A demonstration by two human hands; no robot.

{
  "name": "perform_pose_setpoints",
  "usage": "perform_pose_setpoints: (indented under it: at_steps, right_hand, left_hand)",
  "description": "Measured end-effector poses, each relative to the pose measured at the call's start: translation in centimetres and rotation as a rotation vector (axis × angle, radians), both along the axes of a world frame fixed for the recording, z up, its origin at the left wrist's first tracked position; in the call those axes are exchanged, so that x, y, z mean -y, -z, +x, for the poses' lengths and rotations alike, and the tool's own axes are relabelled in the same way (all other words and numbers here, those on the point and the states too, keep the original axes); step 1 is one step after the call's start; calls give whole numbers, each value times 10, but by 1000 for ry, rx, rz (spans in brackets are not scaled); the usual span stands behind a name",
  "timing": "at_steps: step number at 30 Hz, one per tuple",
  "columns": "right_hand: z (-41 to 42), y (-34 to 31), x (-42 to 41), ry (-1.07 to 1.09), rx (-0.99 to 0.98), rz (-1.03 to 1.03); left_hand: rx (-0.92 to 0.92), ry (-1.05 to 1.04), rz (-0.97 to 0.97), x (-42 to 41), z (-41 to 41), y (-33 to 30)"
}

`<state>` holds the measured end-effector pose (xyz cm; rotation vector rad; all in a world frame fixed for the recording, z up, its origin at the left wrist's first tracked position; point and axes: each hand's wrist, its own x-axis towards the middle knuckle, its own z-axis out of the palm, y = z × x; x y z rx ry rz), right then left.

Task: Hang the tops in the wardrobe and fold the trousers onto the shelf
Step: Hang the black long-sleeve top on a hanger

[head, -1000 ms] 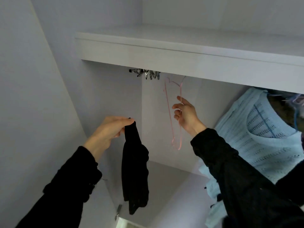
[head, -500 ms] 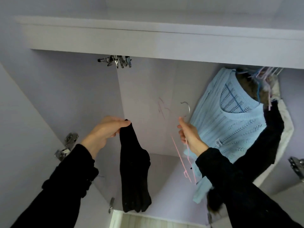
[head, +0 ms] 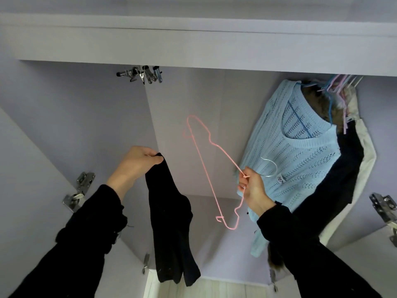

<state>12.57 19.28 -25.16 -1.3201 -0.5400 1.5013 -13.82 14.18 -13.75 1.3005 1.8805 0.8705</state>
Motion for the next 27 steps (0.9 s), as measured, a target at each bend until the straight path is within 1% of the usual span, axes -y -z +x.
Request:
perform_pose_setpoints:
  at_steps: [3,5,9,13,16,18,22,24,26,27]
  right_hand:
    - [0,1,0,61,-180,32]
    - [-1,2,0,57,-289,37]
    - [-6,-1,3,19,-429,46]
    - [-14,-16,3,14,-530,102]
    - [-25,-25,-1,8,-587,114]
    - [-33,-26,-2,-15,-537,113]
    - [-45,-20,0,-14,-271,96]
    - [-48,-19,-1,-9,-147,114]
    - [-53,-22,-3,-37,-89,130]
    - [-56,-24,-3,-54,-103,126]
  left_hand:
    - [-158,-19,18,2,-5,-2]
    - [-203,3,25,5,-3,-4]
    - [-183,-1,62,8,0,-11]
    - [-171,17,38,11,-5,-17]
    - [-83,58,19,16,-3,-19]
    - [2,83,18,20,2,-25]
    - [136,82,43,24,-2,-39]
    - [156,49,61,26,-7,-42]
    - [171,8,68,29,-8,-41]
    - [187,0,65,30,-7,-39]
